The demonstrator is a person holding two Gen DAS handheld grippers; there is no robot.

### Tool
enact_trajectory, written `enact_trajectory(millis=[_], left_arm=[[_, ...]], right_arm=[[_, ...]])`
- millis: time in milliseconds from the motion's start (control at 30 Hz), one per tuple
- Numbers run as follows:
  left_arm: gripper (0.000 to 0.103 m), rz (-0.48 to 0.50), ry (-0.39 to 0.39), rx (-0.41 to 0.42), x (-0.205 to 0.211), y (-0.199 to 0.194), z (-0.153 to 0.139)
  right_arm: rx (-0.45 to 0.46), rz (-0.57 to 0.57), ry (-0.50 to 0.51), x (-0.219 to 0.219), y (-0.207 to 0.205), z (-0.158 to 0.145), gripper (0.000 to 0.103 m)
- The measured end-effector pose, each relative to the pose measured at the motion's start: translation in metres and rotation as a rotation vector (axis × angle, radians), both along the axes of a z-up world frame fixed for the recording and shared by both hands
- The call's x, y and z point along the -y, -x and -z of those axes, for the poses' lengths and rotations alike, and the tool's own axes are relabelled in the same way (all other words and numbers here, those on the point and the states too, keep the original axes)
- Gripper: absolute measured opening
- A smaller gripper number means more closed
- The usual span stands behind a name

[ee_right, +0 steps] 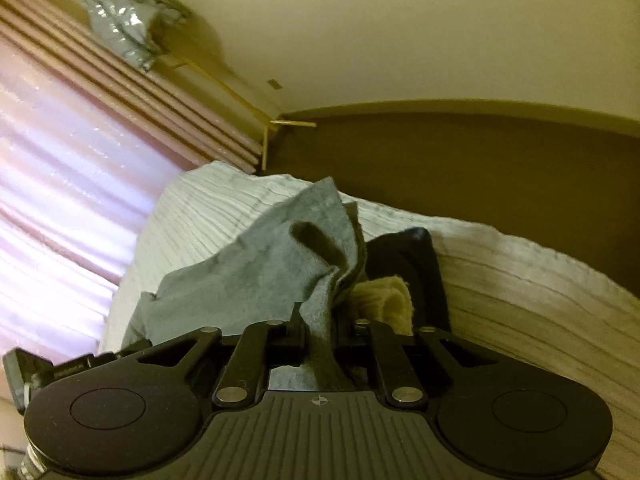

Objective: Fold clothes
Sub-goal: 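Carry the folded grey shirt with both grippers to the clothes stack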

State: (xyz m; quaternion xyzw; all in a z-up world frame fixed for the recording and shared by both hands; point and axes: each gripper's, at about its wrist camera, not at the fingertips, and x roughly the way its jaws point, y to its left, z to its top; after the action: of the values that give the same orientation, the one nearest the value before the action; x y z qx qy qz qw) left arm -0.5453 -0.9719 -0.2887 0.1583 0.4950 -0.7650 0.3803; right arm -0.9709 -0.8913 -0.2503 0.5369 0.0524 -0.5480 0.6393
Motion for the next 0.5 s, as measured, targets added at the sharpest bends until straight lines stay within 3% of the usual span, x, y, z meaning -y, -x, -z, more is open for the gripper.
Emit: enact_trajectory(millis=[33, 100, 133, 167, 267, 300, 367, 433, 500], left_arm=[[0.011, -0.028, 0.004, -0.005, 0.0, -0.003, -0.002], [0.014, -0.08, 0.027, 0.018, 0.001, -0.009, -0.011], [0.015, -0.114, 0.047, 0.043, 0.0, -0.011, -0.019], [0.015, -0.137, 0.073, 0.063, -0.001, -0.013, -0.028], [0.006, -0.099, 0.167, 0.109, -0.012, -0.005, -0.06], [0.005, -0.058, 0.194, 0.119, -0.016, 0.002, -0.068], [0.004, 0.055, 0.227, 0.143, -0.025, 0.029, -0.073], [0.004, 0.144, 0.262, 0.19, -0.029, 0.057, -0.069], [0.004, 0.142, 0.302, 0.274, -0.023, 0.077, -0.056]], right_arm=[[-0.007, 0.011, -0.001, -0.001, 0.0, -0.003, 0.009], [-0.083, 0.023, 0.006, -0.003, -0.004, -0.014, 0.036], [-0.153, 0.046, 0.018, -0.006, -0.007, -0.023, 0.061], [-0.234, 0.072, 0.045, -0.009, -0.01, -0.034, 0.064], [-0.422, 0.093, 0.147, -0.018, -0.023, -0.063, 0.064], [-0.436, 0.053, 0.185, -0.019, -0.031, -0.069, 0.064], [-0.448, -0.059, 0.224, -0.016, -0.05, -0.073, 0.053], [-0.486, -0.136, 0.227, -0.008, -0.068, -0.063, 0.052], [-0.534, -0.17, 0.223, 0.003, -0.081, -0.046, 0.052]])
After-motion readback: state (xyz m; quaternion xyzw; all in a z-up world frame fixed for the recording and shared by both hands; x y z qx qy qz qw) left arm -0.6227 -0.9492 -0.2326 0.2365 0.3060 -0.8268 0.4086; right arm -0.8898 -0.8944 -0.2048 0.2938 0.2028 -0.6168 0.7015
